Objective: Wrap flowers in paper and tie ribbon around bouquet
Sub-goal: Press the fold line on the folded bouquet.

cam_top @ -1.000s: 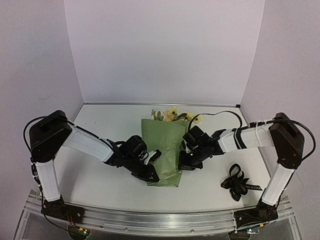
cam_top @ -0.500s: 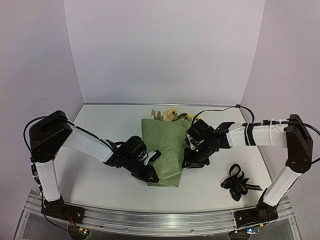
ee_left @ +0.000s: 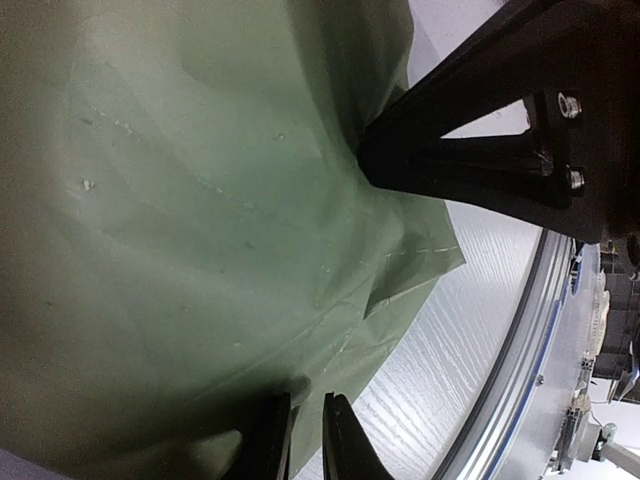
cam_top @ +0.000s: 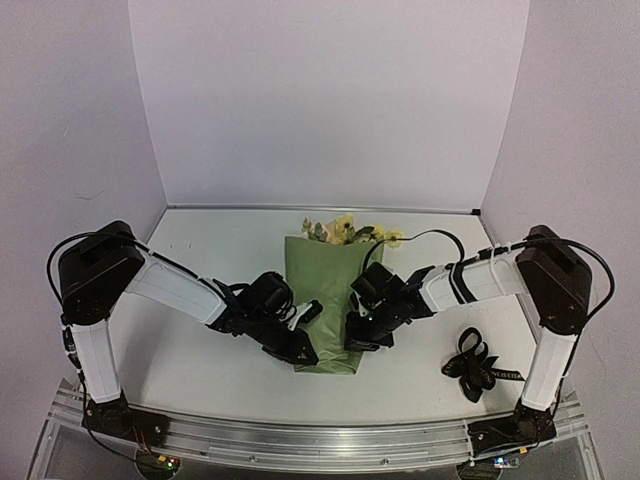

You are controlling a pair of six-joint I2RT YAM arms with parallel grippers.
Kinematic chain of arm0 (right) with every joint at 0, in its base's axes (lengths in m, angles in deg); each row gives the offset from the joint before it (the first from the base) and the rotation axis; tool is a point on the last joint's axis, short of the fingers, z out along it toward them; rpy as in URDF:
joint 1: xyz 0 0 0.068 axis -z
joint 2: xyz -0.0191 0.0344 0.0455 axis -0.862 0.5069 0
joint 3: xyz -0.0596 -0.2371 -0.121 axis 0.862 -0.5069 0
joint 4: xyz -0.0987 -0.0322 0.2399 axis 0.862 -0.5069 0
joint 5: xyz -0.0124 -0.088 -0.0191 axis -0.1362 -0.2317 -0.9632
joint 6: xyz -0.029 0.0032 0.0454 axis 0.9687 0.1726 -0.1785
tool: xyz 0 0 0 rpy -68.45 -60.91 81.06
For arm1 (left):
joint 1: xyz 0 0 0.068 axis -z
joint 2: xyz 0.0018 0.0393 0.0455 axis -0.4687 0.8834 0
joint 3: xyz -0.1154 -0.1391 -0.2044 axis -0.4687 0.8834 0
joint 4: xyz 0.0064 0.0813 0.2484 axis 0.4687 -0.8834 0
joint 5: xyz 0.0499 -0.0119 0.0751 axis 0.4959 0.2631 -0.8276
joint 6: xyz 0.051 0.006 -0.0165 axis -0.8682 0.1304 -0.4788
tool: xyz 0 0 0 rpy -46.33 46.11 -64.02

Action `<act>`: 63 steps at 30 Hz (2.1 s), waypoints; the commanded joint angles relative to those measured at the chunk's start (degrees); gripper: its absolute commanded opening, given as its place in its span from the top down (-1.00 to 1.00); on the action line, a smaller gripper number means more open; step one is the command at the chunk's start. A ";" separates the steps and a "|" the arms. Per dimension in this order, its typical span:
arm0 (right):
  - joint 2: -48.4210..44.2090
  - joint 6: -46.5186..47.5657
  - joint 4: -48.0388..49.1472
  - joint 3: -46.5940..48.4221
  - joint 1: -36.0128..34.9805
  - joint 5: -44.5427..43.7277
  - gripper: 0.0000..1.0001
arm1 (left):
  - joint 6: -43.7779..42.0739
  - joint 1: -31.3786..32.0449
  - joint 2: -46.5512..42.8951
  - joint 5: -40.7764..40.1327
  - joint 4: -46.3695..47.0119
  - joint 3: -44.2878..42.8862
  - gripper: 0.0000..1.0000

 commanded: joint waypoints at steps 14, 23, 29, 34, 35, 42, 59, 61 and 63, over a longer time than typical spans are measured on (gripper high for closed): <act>0.88 -2.22 4.99 -7.29 -0.21 -4.23 0.93 | 5.19 -7.18 -0.28 5.71 6.53 2.51 0.60; 1.30 -2.13 5.05 -7.29 -0.19 -2.94 0.93 | 10.16 -12.53 2.57 8.76 10.71 0.76 0.59; 1.40 -2.24 5.64 -7.54 -0.19 -2.58 0.93 | 11.86 -15.37 7.00 6.74 6.35 -5.45 0.58; 1.56 -2.59 6.35 -7.80 -0.13 -2.21 0.94 | 14.02 -17.94 9.49 3.63 3.67 -8.76 0.57; 1.57 -2.64 6.57 -7.87 -0.13 -2.08 0.94 | 14.46 -18.48 9.94 3.37 3.32 -9.51 0.57; 1.55 -2.91 7.69 -8.70 -0.11 -1.77 0.94 | 15.13 -22.70 14.09 3.02 0.86 -15.45 0.57; 0.87 -2.92 8.78 -10.36 0.04 -0.90 0.94 | 13.45 -32.10 31.47 8.64 -9.32 -48.64 0.55; 0.75 -2.97 8.77 -10.39 0.21 -0.75 0.94 | 13.68 -32.95 34.58 9.28 -10.69 -53.92 0.55; 0.53 -3.08 8.77 -10.36 0.37 -0.44 0.94 | 14.09 -33.76 37.05 10.23 -11.23 -59.03 0.54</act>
